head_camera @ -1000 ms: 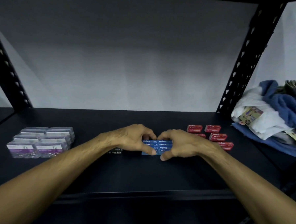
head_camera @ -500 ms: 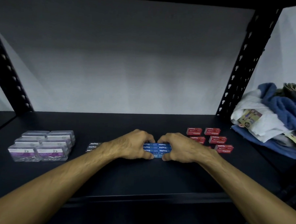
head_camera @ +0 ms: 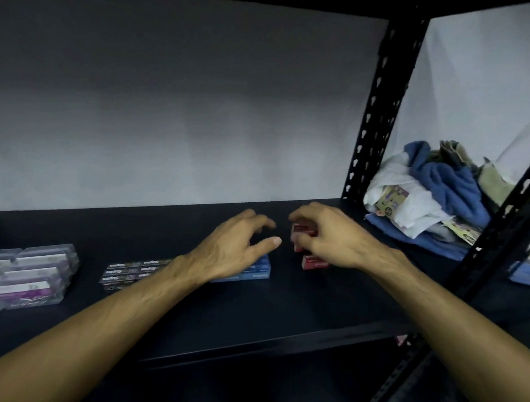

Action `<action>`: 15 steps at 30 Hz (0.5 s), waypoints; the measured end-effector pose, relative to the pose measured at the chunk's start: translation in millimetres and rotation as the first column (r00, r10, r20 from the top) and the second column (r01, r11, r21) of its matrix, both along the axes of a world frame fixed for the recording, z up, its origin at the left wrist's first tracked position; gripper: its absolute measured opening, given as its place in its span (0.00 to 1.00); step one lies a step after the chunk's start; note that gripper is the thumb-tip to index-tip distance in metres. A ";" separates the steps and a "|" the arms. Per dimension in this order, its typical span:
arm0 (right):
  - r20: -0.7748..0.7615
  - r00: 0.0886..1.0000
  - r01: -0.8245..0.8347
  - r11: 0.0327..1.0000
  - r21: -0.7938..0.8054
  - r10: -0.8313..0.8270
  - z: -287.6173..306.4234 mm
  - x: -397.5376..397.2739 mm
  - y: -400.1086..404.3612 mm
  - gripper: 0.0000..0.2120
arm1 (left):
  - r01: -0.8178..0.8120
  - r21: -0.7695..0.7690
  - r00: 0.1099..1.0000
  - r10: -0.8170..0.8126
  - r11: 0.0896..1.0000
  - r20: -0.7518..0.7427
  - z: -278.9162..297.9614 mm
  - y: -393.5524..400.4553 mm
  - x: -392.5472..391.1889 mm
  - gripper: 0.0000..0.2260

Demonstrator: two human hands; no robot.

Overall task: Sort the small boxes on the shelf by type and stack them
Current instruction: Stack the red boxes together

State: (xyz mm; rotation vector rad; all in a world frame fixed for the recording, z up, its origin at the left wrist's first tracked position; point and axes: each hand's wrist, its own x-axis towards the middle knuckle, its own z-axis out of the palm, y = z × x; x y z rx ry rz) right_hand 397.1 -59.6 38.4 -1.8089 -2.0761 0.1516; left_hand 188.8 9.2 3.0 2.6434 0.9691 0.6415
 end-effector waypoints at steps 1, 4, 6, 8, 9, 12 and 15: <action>0.015 0.999 0.030 0.999 0.027 -0.031 2.2 9.7 -3.1 0.18 | 0.013 -0.002 1.000 -0.013 1.000 0.000 1.0 -2.1 9.9 0.18; 0.074 0.988 0.134 0.990 0.036 -0.136 2.2 39.6 -13.5 0.12 | 0.057 -0.031 0.998 -0.058 0.998 -0.028 0.5 -7.9 40.6 0.13; 0.118 0.974 0.195 0.981 0.009 -0.195 -2.8 55.3 -21.4 0.11 | 0.078 -0.036 0.996 -0.079 0.996 -0.037 -2.2 -11.9 59.7 0.13; 0.153 0.964 0.224 0.974 -0.018 -0.219 -10.5 65.4 -27.8 0.13 | 0.082 -0.041 0.996 -0.084 0.996 -0.039 -5.0 -14.6 75.8 0.14; 0.158 0.962 0.228 0.973 -0.029 -0.221 -14.9 68.8 -29.7 0.14 | 0.082 -0.048 0.996 -0.084 0.995 -0.044 -6.1 -15.8 82.3 0.14; 0.142 0.963 0.242 0.968 -0.064 -0.231 -26.4 76.7 -30.5 0.15 | 0.077 -0.078 0.993 -0.083 0.994 -0.081 -8.7 -17.8 96.7 0.12; 0.136 0.961 0.253 0.964 -0.080 -0.241 -35.7 81.8 -28.1 0.16 | 0.045 -0.093 0.991 -0.056 0.995 -0.121 -11.0 -18.9 103.2 0.12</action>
